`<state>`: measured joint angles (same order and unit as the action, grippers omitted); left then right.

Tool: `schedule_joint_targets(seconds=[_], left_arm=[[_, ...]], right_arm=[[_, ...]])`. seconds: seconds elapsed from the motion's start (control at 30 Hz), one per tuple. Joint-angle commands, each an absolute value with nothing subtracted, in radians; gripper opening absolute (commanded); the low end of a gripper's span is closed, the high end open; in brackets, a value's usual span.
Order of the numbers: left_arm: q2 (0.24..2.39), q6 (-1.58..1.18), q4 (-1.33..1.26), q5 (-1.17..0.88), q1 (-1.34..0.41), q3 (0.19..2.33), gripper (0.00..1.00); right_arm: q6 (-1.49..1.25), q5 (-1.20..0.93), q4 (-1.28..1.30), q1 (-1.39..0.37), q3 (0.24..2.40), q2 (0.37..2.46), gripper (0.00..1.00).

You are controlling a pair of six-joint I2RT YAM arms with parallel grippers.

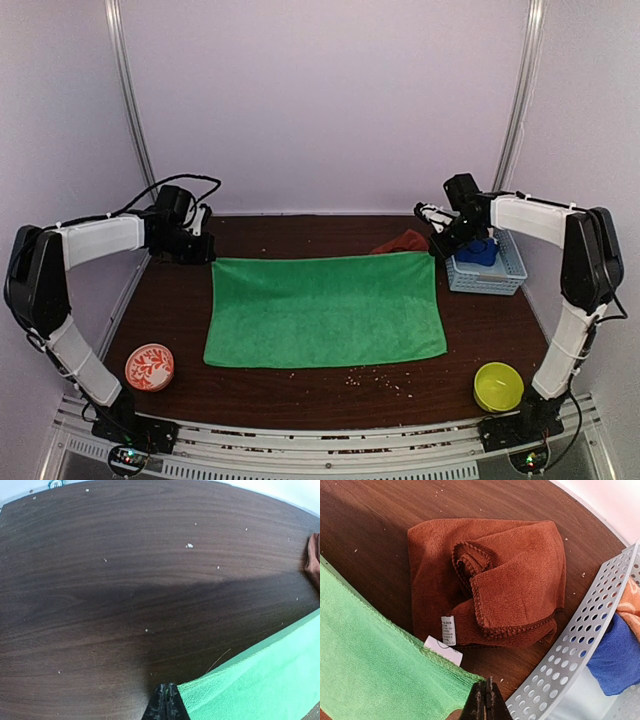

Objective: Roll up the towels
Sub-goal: Pick up the towel from the center of the board, then fold the towel at the center of the board.

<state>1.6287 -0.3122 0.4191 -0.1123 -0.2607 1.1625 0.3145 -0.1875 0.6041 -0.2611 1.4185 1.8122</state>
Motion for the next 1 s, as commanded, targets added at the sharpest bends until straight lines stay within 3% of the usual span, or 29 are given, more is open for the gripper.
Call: schedule_joint_targets(seconds=[0.0,0.97], left_arm=[[1.575,-0.302,0.388,-0.116,-0.253,1.128,0.0],[1.517,-0.268,0.682,-0.223,-0.253,0.95,0.0]], right_arm=[[0.342,-0.211,0.554,-0.25,1.355,1.751,0.0],[0.58,-0.401,0.657,-0.257,0.994,1.502,0.0]])
